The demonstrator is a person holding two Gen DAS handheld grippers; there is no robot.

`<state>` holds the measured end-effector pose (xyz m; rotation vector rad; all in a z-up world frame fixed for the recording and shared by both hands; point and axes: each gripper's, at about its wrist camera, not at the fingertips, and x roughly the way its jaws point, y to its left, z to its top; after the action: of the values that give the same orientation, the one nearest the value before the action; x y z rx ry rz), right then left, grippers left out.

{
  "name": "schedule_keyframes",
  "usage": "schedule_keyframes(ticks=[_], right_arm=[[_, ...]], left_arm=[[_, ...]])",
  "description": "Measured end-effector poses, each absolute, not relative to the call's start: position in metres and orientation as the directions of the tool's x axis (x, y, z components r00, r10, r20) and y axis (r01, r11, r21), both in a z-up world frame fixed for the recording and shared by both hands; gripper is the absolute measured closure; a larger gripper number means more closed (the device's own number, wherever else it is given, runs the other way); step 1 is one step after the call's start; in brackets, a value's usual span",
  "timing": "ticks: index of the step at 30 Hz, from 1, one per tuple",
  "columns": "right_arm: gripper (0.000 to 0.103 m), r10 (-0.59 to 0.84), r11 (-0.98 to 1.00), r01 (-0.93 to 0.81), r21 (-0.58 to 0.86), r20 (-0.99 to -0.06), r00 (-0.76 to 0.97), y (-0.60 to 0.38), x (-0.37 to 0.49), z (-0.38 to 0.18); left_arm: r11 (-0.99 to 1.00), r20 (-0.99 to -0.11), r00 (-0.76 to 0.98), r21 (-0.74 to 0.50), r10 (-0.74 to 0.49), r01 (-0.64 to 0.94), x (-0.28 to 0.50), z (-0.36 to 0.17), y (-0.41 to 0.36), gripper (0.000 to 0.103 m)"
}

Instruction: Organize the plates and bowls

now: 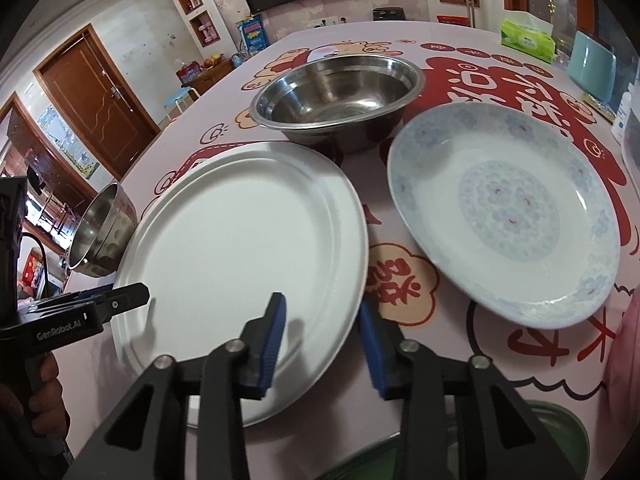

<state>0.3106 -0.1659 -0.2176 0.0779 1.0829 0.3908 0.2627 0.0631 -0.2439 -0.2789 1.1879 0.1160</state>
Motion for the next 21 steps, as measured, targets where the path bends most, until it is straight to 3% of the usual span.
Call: schedule_keyframes(ticks=[6, 21], right_arm=[[0.075, 0.339, 0.935, -0.244, 0.256, -0.848, 0.408, -0.173, 0.31, -0.216], [0.075, 0.336, 0.936, -0.255, 0.243, -0.83, 0.445, -0.176, 0.295, -0.193]], left_arm=[[0.958, -0.927, 0.369, -0.163, -0.067, -0.235, 0.261, -0.242, 0.06, 0.063], [0.969, -0.912, 0.407, -0.142, -0.049, -0.201, 0.246, -0.22, 0.058, 0.063]])
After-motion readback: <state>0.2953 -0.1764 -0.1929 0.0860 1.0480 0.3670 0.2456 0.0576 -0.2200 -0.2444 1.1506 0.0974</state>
